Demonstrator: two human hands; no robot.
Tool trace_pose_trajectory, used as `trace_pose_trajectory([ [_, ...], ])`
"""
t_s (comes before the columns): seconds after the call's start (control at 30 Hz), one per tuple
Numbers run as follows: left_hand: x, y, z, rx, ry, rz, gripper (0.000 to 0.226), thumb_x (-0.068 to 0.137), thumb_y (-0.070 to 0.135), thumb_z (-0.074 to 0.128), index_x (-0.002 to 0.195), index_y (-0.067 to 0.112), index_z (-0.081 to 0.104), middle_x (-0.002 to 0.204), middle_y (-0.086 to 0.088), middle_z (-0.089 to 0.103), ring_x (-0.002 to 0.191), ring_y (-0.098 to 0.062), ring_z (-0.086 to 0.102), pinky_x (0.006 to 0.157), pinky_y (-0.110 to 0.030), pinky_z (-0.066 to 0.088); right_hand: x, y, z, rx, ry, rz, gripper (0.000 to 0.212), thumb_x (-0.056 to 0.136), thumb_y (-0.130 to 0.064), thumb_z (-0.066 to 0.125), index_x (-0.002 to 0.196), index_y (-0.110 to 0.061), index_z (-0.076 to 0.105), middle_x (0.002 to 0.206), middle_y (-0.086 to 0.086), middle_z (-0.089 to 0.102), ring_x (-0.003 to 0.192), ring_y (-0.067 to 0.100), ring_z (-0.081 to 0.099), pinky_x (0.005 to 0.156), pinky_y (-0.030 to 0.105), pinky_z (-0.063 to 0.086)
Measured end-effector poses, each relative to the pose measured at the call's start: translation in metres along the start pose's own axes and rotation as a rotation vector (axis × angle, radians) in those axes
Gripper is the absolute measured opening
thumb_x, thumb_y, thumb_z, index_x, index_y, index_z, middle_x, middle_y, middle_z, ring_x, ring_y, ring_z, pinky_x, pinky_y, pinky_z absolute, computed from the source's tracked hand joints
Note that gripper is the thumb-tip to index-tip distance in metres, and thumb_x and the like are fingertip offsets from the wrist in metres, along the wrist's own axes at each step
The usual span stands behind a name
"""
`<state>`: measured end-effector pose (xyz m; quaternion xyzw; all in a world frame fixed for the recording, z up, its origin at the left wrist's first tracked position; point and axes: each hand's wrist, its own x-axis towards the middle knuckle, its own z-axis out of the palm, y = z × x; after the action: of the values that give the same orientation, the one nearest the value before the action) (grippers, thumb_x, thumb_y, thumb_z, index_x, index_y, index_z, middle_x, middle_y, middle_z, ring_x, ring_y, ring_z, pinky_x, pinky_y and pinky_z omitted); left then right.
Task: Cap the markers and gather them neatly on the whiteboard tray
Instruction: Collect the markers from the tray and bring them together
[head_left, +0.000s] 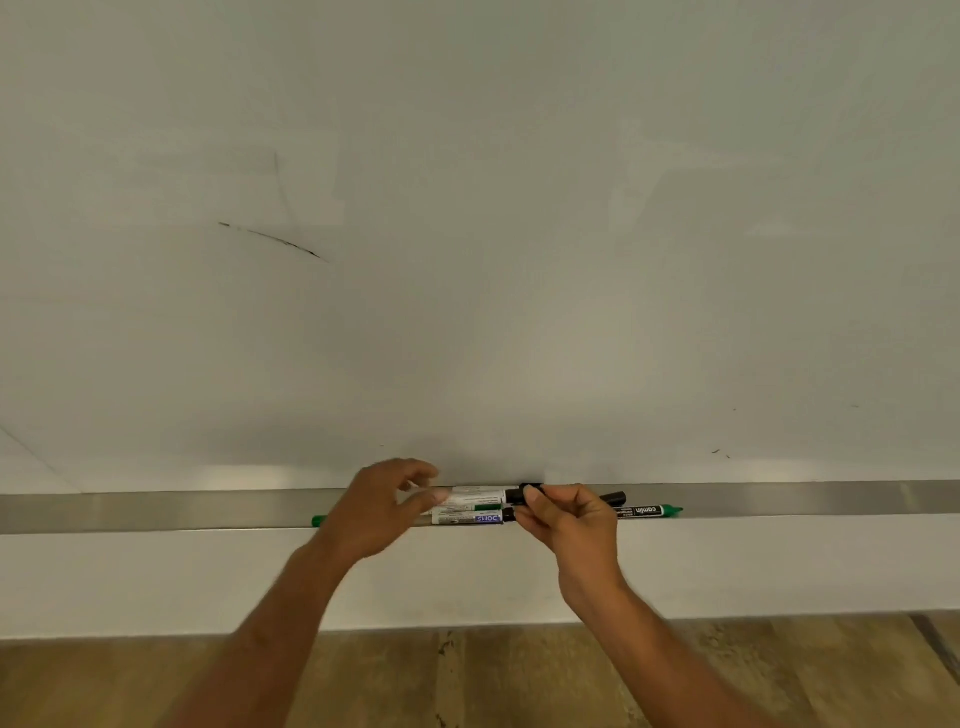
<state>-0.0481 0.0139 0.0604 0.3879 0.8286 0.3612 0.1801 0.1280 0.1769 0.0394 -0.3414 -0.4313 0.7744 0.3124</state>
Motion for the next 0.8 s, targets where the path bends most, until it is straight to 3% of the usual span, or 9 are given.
trace_pose_trajectory([
  [0.1, -0.003, -0.04, -0.021, 0.261, 0.075, -0.103, 0.041, 0.078, 0.04, 0.075, 0.116, 0.027, 0.064, 0.117, 0.006, 0.064, 0.111, -0.016, 0.054, 0.094, -0.03, 0.043, 0.01, 0.011, 0.004, 0.003, 0.109, 0.086, 0.011, 0.079, 0.005, 0.074, 0.085, 0.002, 0.066, 0.082, 0.019, 0.073, 0.07, 0.025, 0.074, 0.064, 0.029, 0.062],
  [0.17, -0.009, -0.064, -0.031, 0.323, 0.071, -0.194, 0.046, 0.075, 0.038, 0.079, 0.117, 0.025, 0.065, 0.125, 0.002, 0.062, 0.116, -0.022, 0.051, 0.097, -0.036, 0.044, 0.017, 0.017, 0.007, -0.009, 0.165, 0.14, 0.014, 0.079, 0.004, 0.075, 0.086, 0.001, 0.064, 0.088, 0.022, 0.073, 0.073, 0.028, 0.075, 0.064, 0.029, 0.062],
  [0.33, -0.025, -0.1, -0.032, 0.38, -0.012, -0.265, 0.037, 0.08, 0.028, 0.077, 0.115, 0.024, 0.065, 0.121, 0.0, 0.062, 0.111, -0.02, 0.055, 0.093, -0.034, 0.046, 0.027, 0.032, 0.018, -0.103, 0.221, 0.175, 0.021, 0.077, 0.0, 0.078, 0.091, 0.006, 0.063, 0.094, 0.026, 0.072, 0.075, 0.031, 0.075, 0.06, 0.027, 0.062],
  [0.5, -0.021, -0.108, -0.025, 0.349, 0.016, -0.265, 0.028, 0.083, 0.012, 0.072, 0.109, 0.022, 0.068, 0.112, 0.001, 0.064, 0.096, -0.013, 0.055, 0.085, -0.023, 0.041, 0.033, 0.039, 0.026, -0.126, 0.245, 0.199, 0.02, 0.079, 0.001, 0.076, 0.094, 0.008, 0.064, 0.099, 0.029, 0.07, 0.076, 0.032, 0.071, 0.055, 0.024, 0.061],
  [0.67, -0.013, -0.109, -0.021, 0.431, 0.006, -0.239, 0.025, 0.086, 0.009, 0.068, 0.109, 0.018, 0.069, 0.101, 0.001, 0.059, 0.088, -0.012, 0.053, 0.079, -0.02, 0.038, 0.038, 0.039, 0.022, -0.06, 0.239, 0.28, 0.015, 0.083, 0.005, 0.07, 0.096, 0.01, 0.063, 0.104, 0.03, 0.068, 0.079, 0.031, 0.071, 0.06, 0.026, 0.061],
  [0.8, -0.009, -0.108, -0.02, 0.447, 0.011, -0.228, 0.018, 0.085, 0.008, 0.068, 0.1, 0.016, 0.07, 0.093, 0.002, 0.057, 0.081, -0.011, 0.051, 0.071, -0.02, 0.036, 0.037, 0.041, 0.017, -0.115, 0.224, 0.303, 0.006, 0.083, 0.003, 0.071, 0.088, 0.005, 0.068, 0.095, 0.026, 0.072, 0.077, 0.028, 0.073, 0.064, 0.027, 0.062],
])
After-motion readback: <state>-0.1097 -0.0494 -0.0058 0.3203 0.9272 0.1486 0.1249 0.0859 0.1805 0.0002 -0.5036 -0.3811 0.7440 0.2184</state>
